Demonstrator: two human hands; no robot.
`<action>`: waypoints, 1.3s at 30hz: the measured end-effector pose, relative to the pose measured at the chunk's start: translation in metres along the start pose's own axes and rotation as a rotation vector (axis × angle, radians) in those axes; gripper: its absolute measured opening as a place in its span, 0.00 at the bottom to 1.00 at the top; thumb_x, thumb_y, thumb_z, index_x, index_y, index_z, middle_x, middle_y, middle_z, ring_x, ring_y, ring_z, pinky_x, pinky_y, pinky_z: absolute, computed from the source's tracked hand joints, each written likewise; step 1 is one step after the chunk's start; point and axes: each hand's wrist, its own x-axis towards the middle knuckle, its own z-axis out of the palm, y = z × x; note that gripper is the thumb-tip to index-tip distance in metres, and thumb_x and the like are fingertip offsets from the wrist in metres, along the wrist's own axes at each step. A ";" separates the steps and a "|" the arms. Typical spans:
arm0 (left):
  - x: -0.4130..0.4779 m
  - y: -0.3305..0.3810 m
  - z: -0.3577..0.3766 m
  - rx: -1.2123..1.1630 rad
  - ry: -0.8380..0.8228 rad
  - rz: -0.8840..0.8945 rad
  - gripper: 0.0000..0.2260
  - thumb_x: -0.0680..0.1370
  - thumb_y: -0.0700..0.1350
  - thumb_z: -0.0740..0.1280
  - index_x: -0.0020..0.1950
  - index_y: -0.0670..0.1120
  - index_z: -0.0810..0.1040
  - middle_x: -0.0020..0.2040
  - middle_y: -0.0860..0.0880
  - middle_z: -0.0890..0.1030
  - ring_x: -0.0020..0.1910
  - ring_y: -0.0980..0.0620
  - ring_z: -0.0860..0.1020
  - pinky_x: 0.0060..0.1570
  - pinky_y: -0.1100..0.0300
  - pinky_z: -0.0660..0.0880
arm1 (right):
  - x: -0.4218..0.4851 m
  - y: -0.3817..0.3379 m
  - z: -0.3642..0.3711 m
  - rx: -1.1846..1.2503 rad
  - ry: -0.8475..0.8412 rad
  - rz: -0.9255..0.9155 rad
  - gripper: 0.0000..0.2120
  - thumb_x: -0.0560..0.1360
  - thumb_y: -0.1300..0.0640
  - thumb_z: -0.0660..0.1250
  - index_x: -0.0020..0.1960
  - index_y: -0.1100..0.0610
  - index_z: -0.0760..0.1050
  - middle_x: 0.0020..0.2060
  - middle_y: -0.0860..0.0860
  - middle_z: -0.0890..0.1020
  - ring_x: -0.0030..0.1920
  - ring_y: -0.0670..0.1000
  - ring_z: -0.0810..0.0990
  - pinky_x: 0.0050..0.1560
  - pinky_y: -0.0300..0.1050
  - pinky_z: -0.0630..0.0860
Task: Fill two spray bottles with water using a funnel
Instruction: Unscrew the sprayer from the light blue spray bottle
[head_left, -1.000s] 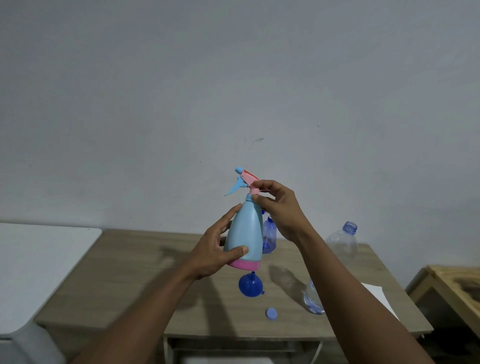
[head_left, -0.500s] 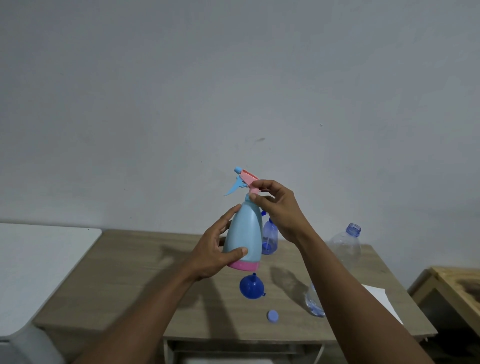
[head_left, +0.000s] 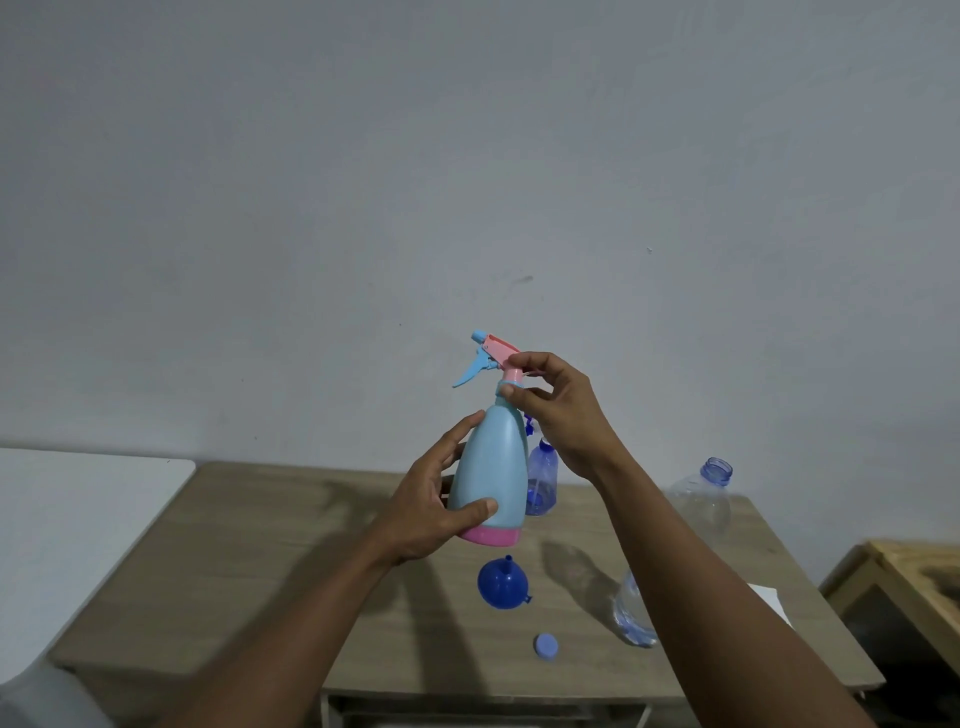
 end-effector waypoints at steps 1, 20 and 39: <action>0.002 -0.002 0.000 0.006 0.000 0.005 0.40 0.68 0.53 0.77 0.75 0.65 0.60 0.72 0.57 0.68 0.68 0.51 0.72 0.55 0.45 0.81 | 0.002 0.000 -0.001 0.016 0.015 -0.003 0.13 0.73 0.59 0.75 0.56 0.51 0.80 0.55 0.47 0.81 0.45 0.50 0.85 0.49 0.65 0.78; -0.040 -0.151 0.026 0.337 0.129 -0.049 0.37 0.68 0.51 0.76 0.69 0.61 0.58 0.69 0.61 0.63 0.63 0.59 0.71 0.56 0.55 0.76 | -0.014 0.139 -0.051 -0.352 0.251 0.085 0.17 0.73 0.65 0.72 0.57 0.54 0.69 0.49 0.44 0.77 0.48 0.50 0.79 0.45 0.36 0.76; -0.068 -0.230 0.051 0.350 0.125 -0.156 0.36 0.65 0.35 0.81 0.66 0.32 0.66 0.70 0.41 0.69 0.69 0.65 0.68 0.61 0.74 0.68 | -0.068 0.302 -0.042 -0.552 0.143 0.587 0.15 0.78 0.65 0.65 0.64 0.61 0.74 0.53 0.55 0.80 0.52 0.52 0.78 0.53 0.40 0.69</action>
